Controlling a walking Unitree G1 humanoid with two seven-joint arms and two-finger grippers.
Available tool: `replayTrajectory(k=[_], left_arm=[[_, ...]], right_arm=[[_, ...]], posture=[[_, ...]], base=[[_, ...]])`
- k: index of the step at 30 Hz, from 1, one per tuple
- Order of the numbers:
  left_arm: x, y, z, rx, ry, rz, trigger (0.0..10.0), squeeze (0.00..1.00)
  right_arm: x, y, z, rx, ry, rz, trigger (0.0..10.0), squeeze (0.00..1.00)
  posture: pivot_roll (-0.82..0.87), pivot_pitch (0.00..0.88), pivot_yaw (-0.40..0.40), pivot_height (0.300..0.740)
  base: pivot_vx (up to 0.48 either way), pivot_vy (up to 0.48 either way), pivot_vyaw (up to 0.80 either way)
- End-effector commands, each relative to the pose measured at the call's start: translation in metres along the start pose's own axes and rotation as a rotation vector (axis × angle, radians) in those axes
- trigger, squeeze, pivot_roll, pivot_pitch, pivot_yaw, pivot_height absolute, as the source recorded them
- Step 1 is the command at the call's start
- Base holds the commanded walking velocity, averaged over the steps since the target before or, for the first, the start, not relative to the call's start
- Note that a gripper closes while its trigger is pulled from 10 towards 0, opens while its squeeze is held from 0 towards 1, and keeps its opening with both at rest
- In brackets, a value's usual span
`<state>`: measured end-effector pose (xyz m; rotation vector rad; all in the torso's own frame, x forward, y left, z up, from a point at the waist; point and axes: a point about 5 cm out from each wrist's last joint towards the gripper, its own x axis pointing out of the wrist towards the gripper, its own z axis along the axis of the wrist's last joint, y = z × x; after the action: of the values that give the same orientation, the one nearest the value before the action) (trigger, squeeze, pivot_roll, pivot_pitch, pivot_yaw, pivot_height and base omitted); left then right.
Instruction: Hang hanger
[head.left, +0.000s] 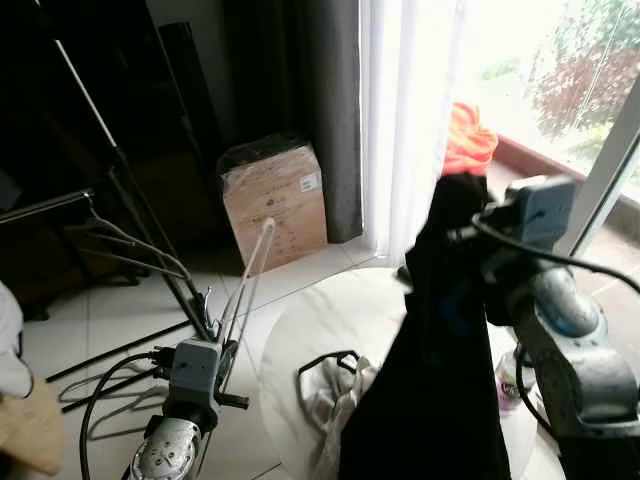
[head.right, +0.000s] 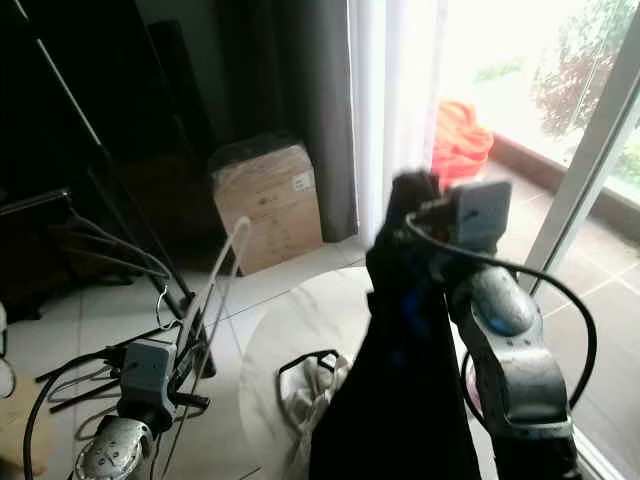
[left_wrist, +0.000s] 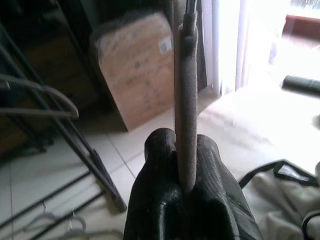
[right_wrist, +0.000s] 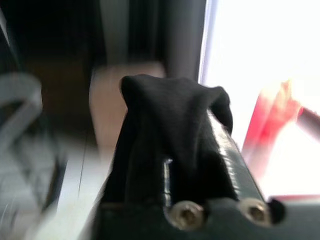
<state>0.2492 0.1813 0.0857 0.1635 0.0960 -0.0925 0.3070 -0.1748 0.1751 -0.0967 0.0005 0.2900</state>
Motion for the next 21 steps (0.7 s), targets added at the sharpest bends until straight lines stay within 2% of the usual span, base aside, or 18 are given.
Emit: replayTrajectory(k=[1, 4, 5, 7, 12, 15, 16, 21], left_arm=[[-0.003, 0.007, -0.003, 0.017, 0.018, 0.022, 10.0, 0.00], [-0.003, 0.007, -0.002, 0.019, 0.019, 0.021, 10.0, 0.00], [-0.003, 0.007, -0.002, 0.019, 0.019, 0.021, 10.0, 0.00], [-0.004, 0.007, -0.002, 0.020, 0.021, 0.019, 10.0, 0.00], [-0.004, 0.007, -0.002, 0.021, 0.023, 0.015, 10.0, 0.00], [-0.004, 0.007, -0.002, 0.021, 0.024, 0.014, 10.0, 0.00], [-0.004, 0.007, -0.002, 0.022, 0.027, 0.010, 10.0, 0.00], [-0.004, 0.006, -0.004, 0.022, 0.033, 0.007, 10.0, 0.00]], right_arm=[[-0.004, 0.010, -0.021, 0.033, 0.082, 0.071, 10.0, 0.00], [-0.017, 0.015, -0.045, 0.055, 0.175, 0.132, 10.0, 0.00], [-0.017, 0.015, -0.045, 0.055, 0.175, 0.132, 10.0, 0.00], [-0.026, 0.014, -0.062, 0.083, 0.260, 0.112, 10.0, 0.00], [-0.040, 0.020, -0.068, 0.074, 0.294, 0.161, 10.0, 0.00], [-0.043, 0.023, -0.068, 0.078, 0.298, 0.174, 10.0, 0.00], [-0.050, 0.028, -0.070, 0.078, 0.330, 0.194, 10.0, 1.00], [-0.060, 0.031, -0.076, 0.025, 0.407, 0.220, 10.0, 1.00]], posture=[[-0.19, 0.091, 0.057, 0.740], [-0.19, 0.093, 0.057, 0.740], [-0.19, 0.093, 0.057, 0.740], [-0.19, 0.097, 0.059, 0.740], [-0.20, 0.103, 0.060, 0.740], [-0.20, 0.105, 0.061, 0.740], [-0.20, 0.107, 0.061, 0.740], [-0.20, 0.109, 0.061, 0.740]], base=[[0.000, 0.000, 0.00], [0.000, 0.000, 0.00], [0.000, 0.000, 0.00], [0.000, 0.000, 0.00], [0.000, 0.000, 0.00], [0.000, 0.000, 0.00], [0.000, 0.000, 0.00], [0.000, 0.000, 0.00]])
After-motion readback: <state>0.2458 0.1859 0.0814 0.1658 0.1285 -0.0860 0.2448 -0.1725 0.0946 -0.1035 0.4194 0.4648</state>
